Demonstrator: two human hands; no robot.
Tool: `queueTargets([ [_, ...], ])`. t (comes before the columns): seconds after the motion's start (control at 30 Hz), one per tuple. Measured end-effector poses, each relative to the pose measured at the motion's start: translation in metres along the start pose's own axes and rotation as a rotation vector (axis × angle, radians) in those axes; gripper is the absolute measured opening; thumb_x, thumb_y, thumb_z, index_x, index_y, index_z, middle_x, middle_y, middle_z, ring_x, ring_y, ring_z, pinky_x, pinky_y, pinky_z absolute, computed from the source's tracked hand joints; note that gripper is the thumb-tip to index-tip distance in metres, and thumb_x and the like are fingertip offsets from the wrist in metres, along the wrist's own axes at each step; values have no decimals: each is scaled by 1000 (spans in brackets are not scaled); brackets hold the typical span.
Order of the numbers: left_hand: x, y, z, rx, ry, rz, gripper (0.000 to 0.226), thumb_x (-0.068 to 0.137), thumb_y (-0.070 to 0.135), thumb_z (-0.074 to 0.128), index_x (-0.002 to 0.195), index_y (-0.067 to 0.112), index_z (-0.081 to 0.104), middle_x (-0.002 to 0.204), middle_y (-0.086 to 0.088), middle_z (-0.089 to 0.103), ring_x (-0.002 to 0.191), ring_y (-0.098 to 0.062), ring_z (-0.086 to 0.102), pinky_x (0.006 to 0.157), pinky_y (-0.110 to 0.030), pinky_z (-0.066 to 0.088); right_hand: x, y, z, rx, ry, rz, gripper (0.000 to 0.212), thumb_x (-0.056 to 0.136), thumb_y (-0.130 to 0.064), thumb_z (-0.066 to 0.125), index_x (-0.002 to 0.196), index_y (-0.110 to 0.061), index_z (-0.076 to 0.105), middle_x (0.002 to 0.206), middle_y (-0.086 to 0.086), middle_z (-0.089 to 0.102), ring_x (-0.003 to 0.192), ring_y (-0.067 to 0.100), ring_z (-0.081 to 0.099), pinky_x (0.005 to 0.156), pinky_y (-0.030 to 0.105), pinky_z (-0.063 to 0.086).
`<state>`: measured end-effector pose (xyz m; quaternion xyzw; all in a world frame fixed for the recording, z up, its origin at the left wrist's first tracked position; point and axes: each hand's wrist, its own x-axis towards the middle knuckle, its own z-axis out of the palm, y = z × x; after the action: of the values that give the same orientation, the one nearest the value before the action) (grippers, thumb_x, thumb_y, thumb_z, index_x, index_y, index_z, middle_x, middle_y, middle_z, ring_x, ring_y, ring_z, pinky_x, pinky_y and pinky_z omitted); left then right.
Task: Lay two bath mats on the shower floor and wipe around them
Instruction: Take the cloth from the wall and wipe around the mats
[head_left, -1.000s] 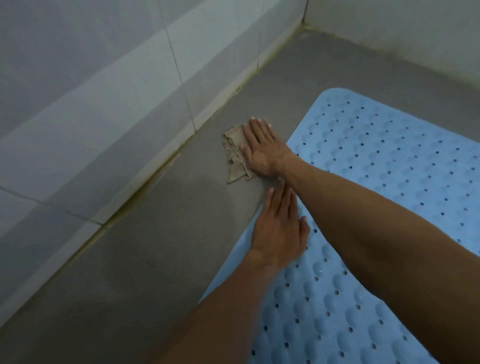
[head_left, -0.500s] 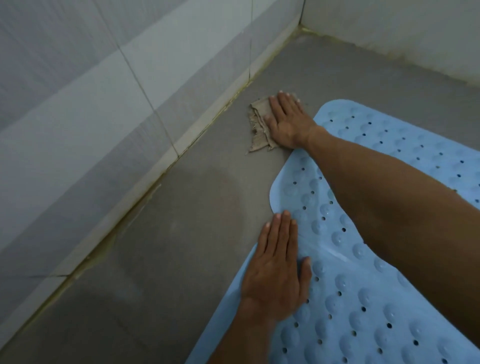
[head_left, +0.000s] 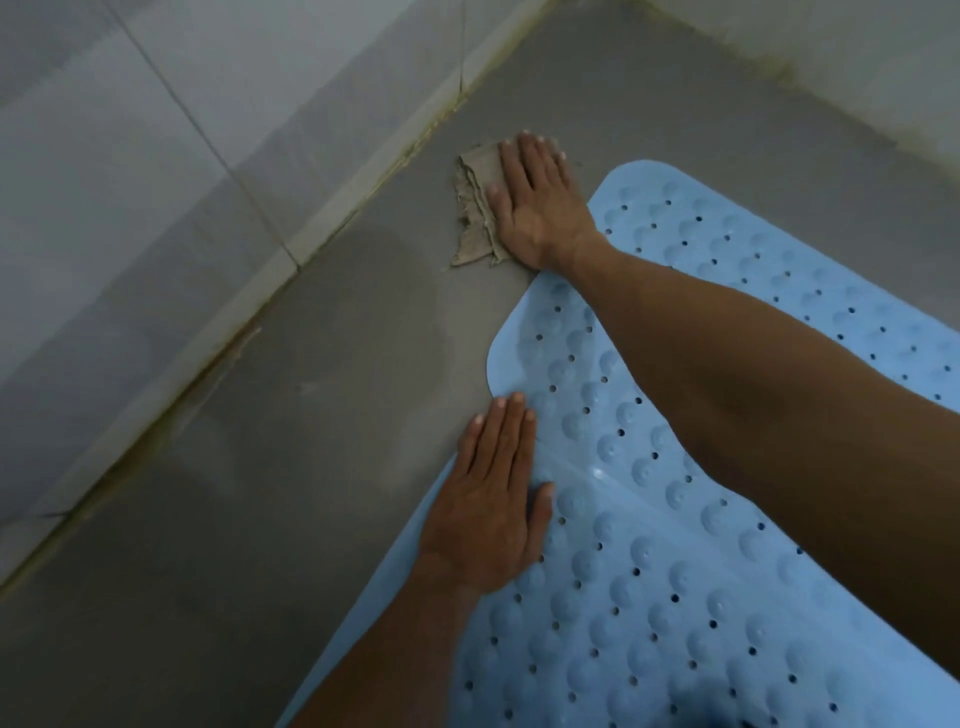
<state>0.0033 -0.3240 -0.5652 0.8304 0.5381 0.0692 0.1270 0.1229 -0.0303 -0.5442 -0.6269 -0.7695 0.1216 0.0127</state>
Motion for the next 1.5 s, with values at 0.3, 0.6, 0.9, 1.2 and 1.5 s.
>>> queueTargets([
  [0.3, 39, 14, -7, -62, 81, -182, 62, 100, 41, 37, 135, -10, 49, 146, -27, 43, 138, -41, 39, 118, -50, 28, 3, 7, 6, 21, 41, -19, 67, 104, -46, 13, 162, -13, 9, 170, 12, 4, 157, 26, 0, 127, 43, -4],
  [0.6, 118, 49, 11, -3, 127, -362, 71, 102, 45, 25, 154, -3, 13, 163, -20, 7, 153, -28, 1, 124, -47, 11, 30, 36, -5, 4, -28, -130, 66, 105, -47, 15, 162, -16, 8, 170, 8, 2, 157, 23, -2, 127, 42, -4],
  [0.9, 129, 51, 9, -10, 125, -378, 72, 101, 43, 29, 150, -9, 24, 160, -25, 17, 151, -35, 12, 122, -48, 17, 65, 78, -22, 5, -16, -46, 66, 104, -47, 14, 162, -17, 7, 170, 8, 2, 157, 24, -3, 126, 46, -5],
  [1.2, 234, 77, 19, 31, 89, -411, 81, 99, 53, 9, 153, -8, 8, 160, -30, 0, 151, -39, -3, 124, -48, 3, 80, 107, -27, 3, -52, -158, 64, 106, -48, 17, 162, -19, 7, 171, 3, 0, 157, 19, -4, 126, 46, -6],
  [1.5, 233, 78, 19, 66, 117, -413, 81, 101, 53, 25, 153, -8, 12, 161, -29, 5, 152, -37, 3, 123, -49, 10, 85, 159, -40, 32, -19, 52, 65, 104, -48, 12, 163, -20, 4, 171, 2, -3, 157, 19, -8, 125, 48, -9],
])
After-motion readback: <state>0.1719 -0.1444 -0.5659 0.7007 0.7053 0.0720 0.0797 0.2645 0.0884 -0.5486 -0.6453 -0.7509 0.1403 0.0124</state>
